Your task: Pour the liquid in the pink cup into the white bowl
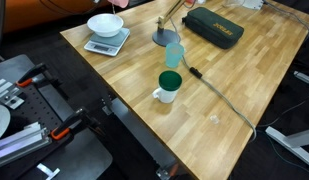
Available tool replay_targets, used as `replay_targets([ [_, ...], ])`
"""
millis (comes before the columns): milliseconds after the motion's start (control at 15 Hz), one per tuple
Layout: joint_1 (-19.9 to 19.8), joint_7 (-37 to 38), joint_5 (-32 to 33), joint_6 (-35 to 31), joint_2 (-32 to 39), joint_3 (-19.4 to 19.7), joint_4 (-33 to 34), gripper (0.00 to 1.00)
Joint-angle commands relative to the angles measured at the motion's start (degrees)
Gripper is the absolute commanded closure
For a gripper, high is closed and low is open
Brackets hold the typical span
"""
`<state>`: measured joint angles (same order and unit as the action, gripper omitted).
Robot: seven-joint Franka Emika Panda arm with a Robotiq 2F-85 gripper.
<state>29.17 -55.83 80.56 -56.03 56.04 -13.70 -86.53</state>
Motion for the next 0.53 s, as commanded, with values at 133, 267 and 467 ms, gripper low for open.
replay_targets([
  [133, 1.61, -3.59, 2.60, 3.23, 1.34, 0.44, 1.90, 0.96],
  [267, 2.04, -4.78, 3.33, 3.91, 1.39, 0.51, 1.78, 0.96],
  [467, 2.43, -6.20, 4.02, 5.19, 1.56, 0.55, 1.70, 0.96],
])
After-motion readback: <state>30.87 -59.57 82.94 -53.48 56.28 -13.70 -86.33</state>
